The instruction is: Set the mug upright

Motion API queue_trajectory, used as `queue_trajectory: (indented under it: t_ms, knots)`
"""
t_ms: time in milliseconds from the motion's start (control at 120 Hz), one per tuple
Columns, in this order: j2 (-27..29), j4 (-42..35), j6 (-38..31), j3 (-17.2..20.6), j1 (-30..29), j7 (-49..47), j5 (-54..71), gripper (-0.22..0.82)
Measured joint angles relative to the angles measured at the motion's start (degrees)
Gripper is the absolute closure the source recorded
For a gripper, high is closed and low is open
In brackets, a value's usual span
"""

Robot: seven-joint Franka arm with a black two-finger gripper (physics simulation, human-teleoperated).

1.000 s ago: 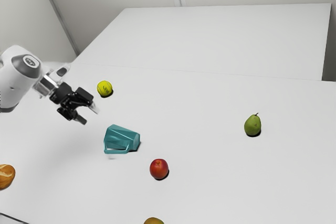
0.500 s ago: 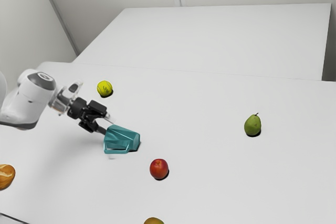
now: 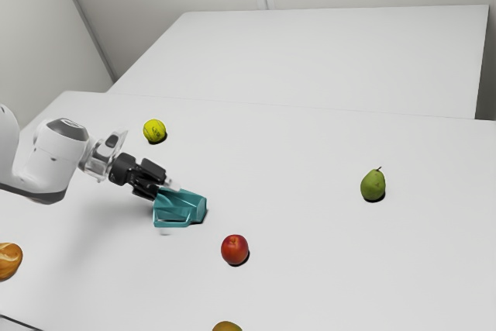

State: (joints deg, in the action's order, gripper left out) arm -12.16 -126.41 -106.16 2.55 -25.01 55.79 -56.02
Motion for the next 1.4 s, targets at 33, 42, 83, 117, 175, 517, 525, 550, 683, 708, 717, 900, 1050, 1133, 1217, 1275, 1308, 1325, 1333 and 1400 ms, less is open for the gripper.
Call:
queue_trajectory:
  t_ms: [33,42,83,117,175,517,525,550,683,708,717,900,1050,1133,1217,1275,1308,1325,1333,1400]
  knots:
    - [0.0,0.0,0.1,0.0,0.0,0.4,-0.1,0.43]
    - [0.0,0.0,0.1,0.0,0.0,0.6,-0.1,0.45]
    - [0.0,0.0,0.2,0.0,0.0,1.1,-0.1,0.52]
    - [0.1,0.0,0.3,0.0,0.0,1.5,-0.2,0.56]
    - [0.2,0.0,0.5,0.0,0.0,2.1,-0.4,0.63]
    - [5.0,-2.2,0.8,0.2,0.5,4.8,-0.7,0.76]
    - [5.2,-2.2,0.8,0.2,0.5,4.9,-0.7,0.76]
    - [5.8,-2.3,0.7,0.1,0.5,5.0,-0.7,0.76]
    - [8.9,-2.4,0.6,0.1,1.3,5.6,-0.4,0.77]
    - [9.5,-2.4,0.6,0.1,1.6,5.7,-0.3,0.77]
    - [9.8,-2.4,0.6,0.1,1.8,5.7,-0.2,0.77]
    - [14.1,-0.8,-0.1,-0.1,4.8,3.9,7.3,0.78]
    - [15.8,1.6,-1.0,0.2,8.1,-0.3,17.2,0.78]
    - [16.0,2.1,-2.5,0.6,9.7,-2.8,22.2,0.78]
    - [16.2,3.3,-3.6,2.0,9.8,-6.1,28.2,0.78]
    - [16.3,4.1,-4.1,2.6,10.3,-8.6,32.4,0.78]
    - [16.4,4.5,-4.4,2.8,10.9,-10.2,34.8,0.78]
    - [16.4,4.6,-4.5,2.8,11.3,-10.9,35.9,0.78]
    - [16.4,4.7,-4.5,2.8,11.5,-11.3,36.4,0.78]
    - [16.5,5.2,-4.9,2.8,13.2,-14.4,40.1,0.78]
